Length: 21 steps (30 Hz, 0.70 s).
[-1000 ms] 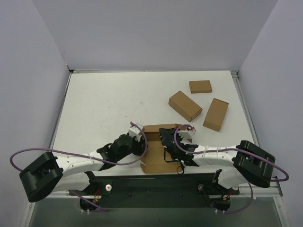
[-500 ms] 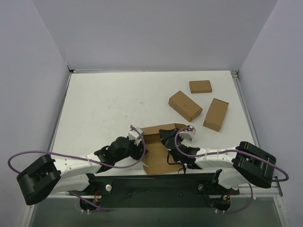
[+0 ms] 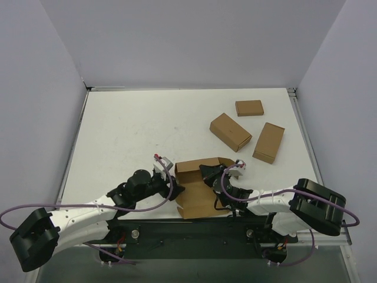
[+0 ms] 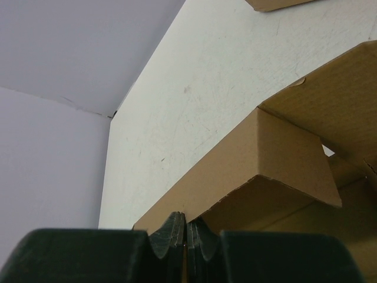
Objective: Fold the paper box
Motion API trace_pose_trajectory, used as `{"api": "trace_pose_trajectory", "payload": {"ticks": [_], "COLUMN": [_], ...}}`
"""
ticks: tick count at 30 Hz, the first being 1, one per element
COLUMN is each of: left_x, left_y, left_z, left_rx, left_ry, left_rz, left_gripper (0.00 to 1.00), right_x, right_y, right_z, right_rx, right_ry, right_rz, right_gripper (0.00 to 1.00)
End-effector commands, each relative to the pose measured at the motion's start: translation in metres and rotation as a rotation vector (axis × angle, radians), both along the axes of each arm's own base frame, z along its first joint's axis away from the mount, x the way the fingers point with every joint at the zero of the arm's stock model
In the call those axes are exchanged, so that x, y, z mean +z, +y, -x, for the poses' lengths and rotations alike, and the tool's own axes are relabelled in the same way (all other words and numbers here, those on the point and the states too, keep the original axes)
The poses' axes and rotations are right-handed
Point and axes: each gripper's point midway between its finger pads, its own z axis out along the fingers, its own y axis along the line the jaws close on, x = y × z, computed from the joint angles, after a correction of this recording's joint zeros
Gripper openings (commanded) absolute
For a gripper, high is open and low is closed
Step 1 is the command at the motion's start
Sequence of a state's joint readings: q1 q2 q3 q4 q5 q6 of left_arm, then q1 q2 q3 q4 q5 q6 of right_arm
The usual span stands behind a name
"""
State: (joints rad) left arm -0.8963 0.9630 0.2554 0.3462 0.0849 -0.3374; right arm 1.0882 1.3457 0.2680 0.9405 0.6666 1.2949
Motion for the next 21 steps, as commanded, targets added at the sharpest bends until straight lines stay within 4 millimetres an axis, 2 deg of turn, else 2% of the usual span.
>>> {"api": "trace_pose_trajectory", "payload": {"ticks": [1, 9, 16, 19, 21], "left_x": [0.013, 0.004, 0.013, 0.023, 0.036], "left_y": [0.011, 0.048, 0.049, 0.042, 0.039], "left_z": [-0.006, -0.020, -0.018, -0.011, -0.009], "left_rx": [0.042, 0.232, 0.238, 0.186, 0.168], "left_ry": [-0.037, -0.057, -0.088, -0.104, -0.126], "left_rz": [0.027, 0.002, 0.077, 0.146, 0.197], "left_gripper": [0.73, 0.71, 0.71, 0.73, 0.73], "right_x": [-0.006, -0.006, -0.007, -0.006, -0.006], "right_y": [-0.009, -0.014, -0.013, -0.013, -0.012], "right_z": [0.005, 0.006, 0.007, 0.007, 0.007], "right_rx": [0.014, 0.008, 0.014, 0.015, 0.017], "right_ry": [-0.014, -0.019, -0.019, -0.020, -0.019], "right_rz": [0.073, 0.083, 0.080, 0.077, 0.084], "right_gripper": [0.00, 0.00, 0.00, 0.00, 0.00]}}
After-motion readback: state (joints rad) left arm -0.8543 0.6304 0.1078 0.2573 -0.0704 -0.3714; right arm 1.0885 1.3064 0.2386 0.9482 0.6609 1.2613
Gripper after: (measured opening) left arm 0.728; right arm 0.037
